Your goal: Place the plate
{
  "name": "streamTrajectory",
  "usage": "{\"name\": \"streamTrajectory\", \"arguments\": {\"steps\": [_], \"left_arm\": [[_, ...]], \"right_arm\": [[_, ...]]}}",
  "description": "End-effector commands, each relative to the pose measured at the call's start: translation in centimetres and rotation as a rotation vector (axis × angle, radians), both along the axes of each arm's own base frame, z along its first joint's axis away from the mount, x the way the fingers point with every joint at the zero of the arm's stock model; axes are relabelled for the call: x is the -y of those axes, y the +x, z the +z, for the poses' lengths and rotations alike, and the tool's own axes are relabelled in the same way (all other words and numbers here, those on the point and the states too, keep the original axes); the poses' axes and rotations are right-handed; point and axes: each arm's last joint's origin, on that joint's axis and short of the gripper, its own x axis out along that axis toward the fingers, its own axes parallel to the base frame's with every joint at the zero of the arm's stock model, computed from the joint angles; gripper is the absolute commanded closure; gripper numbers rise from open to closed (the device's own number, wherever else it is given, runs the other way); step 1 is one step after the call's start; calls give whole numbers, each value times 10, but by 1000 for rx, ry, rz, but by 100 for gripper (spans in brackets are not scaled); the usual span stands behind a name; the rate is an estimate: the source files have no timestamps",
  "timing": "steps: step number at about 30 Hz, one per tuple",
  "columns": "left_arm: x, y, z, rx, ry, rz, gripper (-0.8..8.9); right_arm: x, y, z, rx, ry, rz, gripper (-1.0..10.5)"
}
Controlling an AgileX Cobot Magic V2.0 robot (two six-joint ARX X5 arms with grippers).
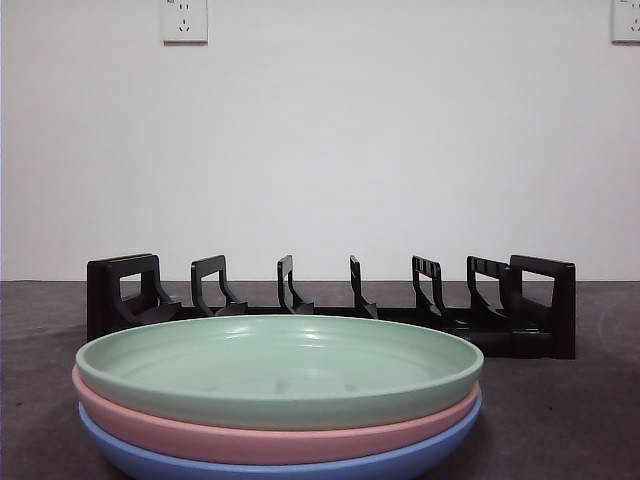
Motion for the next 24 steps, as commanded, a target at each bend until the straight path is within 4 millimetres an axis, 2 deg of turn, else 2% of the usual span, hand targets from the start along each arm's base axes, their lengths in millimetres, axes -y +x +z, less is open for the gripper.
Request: {"name": "streamTrajectory", "arguments": {"steps": [1, 24], "left_arm": [[0, 1, -5, -6, -4, -2, 806], [0, 1, -6, -7, -3, -2, 806]], "right_arm": [[0, 0, -1, -2, 21, 9, 924], [0, 0, -2, -6, 25, 13, 924]]}}
